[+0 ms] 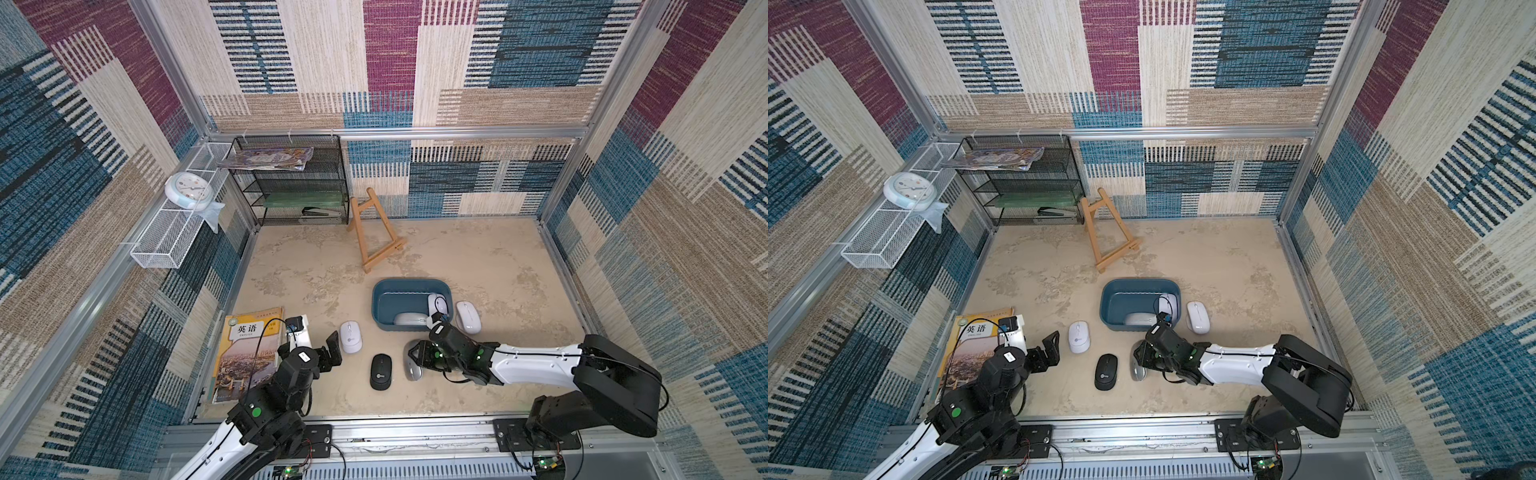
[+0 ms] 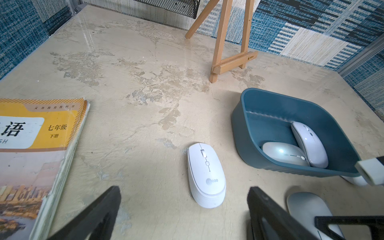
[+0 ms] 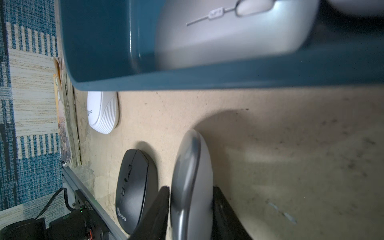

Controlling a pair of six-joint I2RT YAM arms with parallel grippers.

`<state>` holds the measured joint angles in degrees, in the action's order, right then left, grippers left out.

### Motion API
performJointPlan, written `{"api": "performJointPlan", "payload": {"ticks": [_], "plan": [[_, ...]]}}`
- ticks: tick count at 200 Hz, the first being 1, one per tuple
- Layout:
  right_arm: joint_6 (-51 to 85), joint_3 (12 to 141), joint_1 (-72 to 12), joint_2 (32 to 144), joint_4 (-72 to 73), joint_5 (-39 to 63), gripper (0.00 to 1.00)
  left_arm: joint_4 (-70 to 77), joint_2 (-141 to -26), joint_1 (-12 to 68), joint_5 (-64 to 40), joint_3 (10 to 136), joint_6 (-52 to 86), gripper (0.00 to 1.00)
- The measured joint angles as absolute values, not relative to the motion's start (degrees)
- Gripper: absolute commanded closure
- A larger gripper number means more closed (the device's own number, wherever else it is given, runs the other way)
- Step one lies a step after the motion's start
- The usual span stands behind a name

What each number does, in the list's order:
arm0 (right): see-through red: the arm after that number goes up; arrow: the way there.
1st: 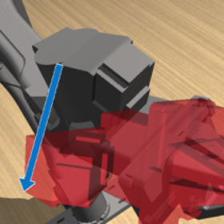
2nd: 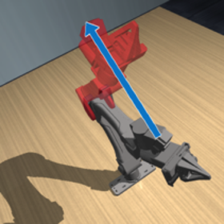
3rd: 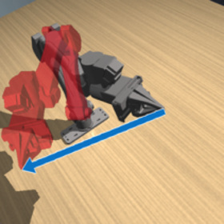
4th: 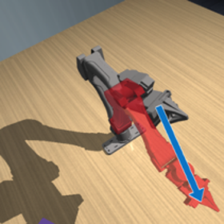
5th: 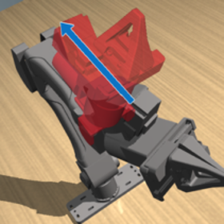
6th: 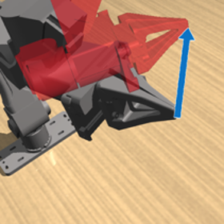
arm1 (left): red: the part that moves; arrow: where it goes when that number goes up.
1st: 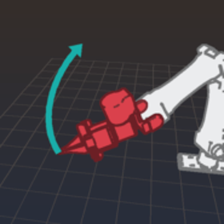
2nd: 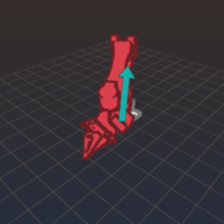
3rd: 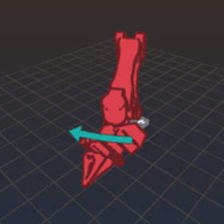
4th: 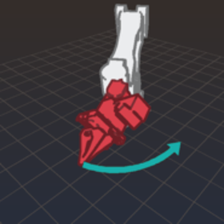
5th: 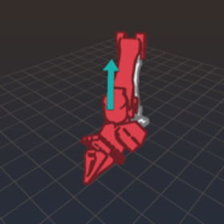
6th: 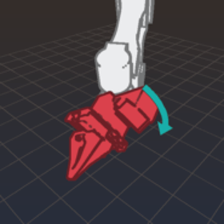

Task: Take out the mouse from the storage box
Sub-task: Place the mouse at the center of the board, then adjust the mouse in the storage box.

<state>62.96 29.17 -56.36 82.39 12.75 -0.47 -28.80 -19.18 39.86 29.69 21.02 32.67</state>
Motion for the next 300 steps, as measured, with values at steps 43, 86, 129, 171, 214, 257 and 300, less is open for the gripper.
{"api": "performJointPlan", "payload": {"ticks": [43,86,129,171,214,257,300], "plan": [[63.79,28.27,-55.81,81.12,13.15,-0.27,0.48,-28.80,-20.34,39.86,29.54,21.02,32.64,0.01],[63.57,29.39,-55.77,79.07,9.85,-2.83,0.33,-28.40,-20.88,39.86,29.54,21.02,32.64,0.01],[62.13,31.92,-55.77,76.34,2.70,-7.44,0.25,-28.40,-22.81,39.86,29.50,21.74,32.64,0.01],[56.25,37.06,-55.77,73.06,-7.57,-15.62,0.24,-28.75,-28.36,39.86,27.57,25.34,35.66,0.01],[47.16,38.68,-53.93,68.58,-14.06,-26.94,0.22,-29.17,-43.51,39.86,21.12,37.12,38.54,0.01],[38.92,38.76,-50.48,65.65,-15.09,-34.41,0.20,-29.15,-58.13,39.86,14.52,47.57,37.39,0.01],[37.10,33.71,-46.44,58.33,-14.83,-37.26,0.19,-30.15,-70.78,40.01,10.17,57.93,35.09,0.05]]}}
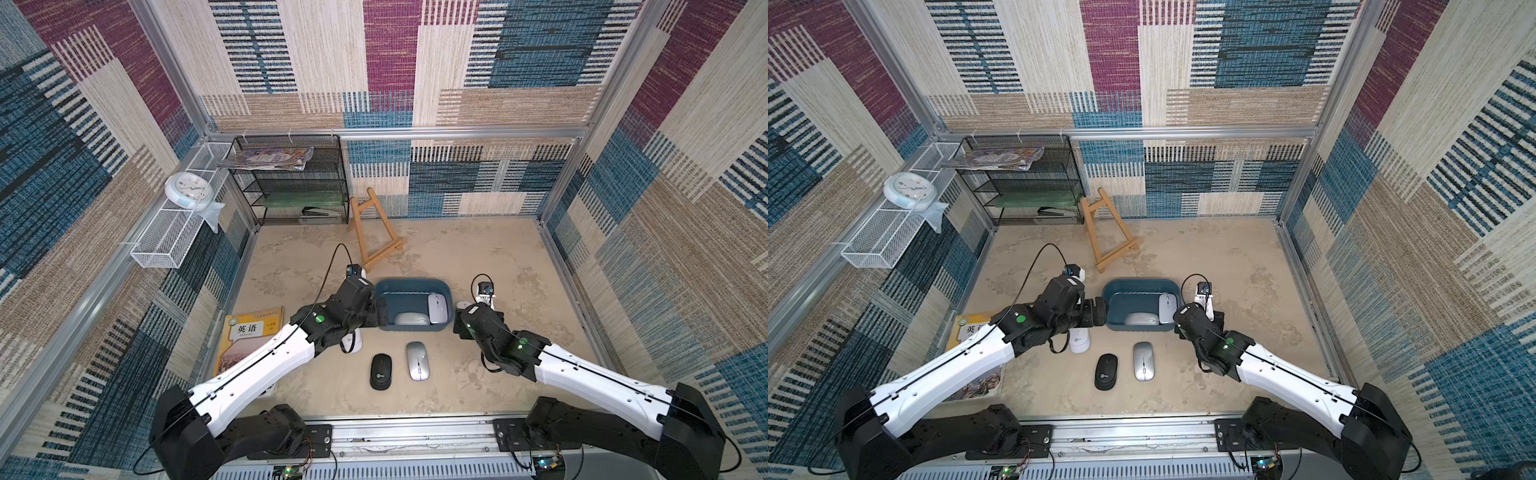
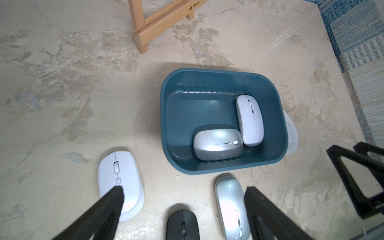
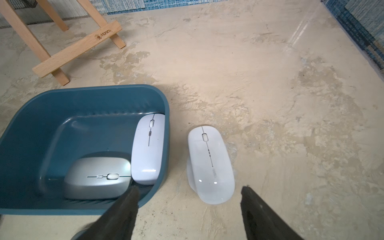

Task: Take out the mouse from the storage box
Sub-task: Adjust the mouse in the storage box.

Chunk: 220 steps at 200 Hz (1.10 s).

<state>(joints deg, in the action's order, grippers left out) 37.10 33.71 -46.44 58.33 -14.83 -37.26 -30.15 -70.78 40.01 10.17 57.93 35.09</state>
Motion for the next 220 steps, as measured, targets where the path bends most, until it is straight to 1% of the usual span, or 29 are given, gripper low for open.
{"api": "performJointPlan", "payload": {"ticks": [30,87,98,118,132,163,220], "plan": [[37.67,29.41,-44.10,53.01,-14.55,-38.39,0.15,-30.59,-79.11,40.36,8.73,64.42,34.52,0.05],[38.57,21.28,-42.37,45.41,-11.11,-39.05,0.12,-31.64,-98.24,44.40,5.04,80.27,35.62,0.04],[38.22,20.60,-42.26,44.47,-10.02,-38.87,0.12,-32.29,-102.24,45.15,4.03,83.74,35.66,0.04],[37.47,19.51,-42.19,42.96,-8.23,-38.30,0.11,-34.52,-109.47,46.17,2.66,90.32,35.64,0.09],[37.01,19.33,-42.15,42.44,-7.70,-38.17,0.11,-36.80,-114.43,46.41,1.93,95.53,35.31,0.10],[36.47,18.87,-42.09,41.58,-6.72,-37.45,0.10,-39.51,-120.25,46.33,1.28,100.49,35.18,0.10],[36.25,17.74,-42.04,38.83,-5.89,-37.23,0.10,-41.21,-126.34,46.78,1.17,104.62,35.92,0.15]]}}
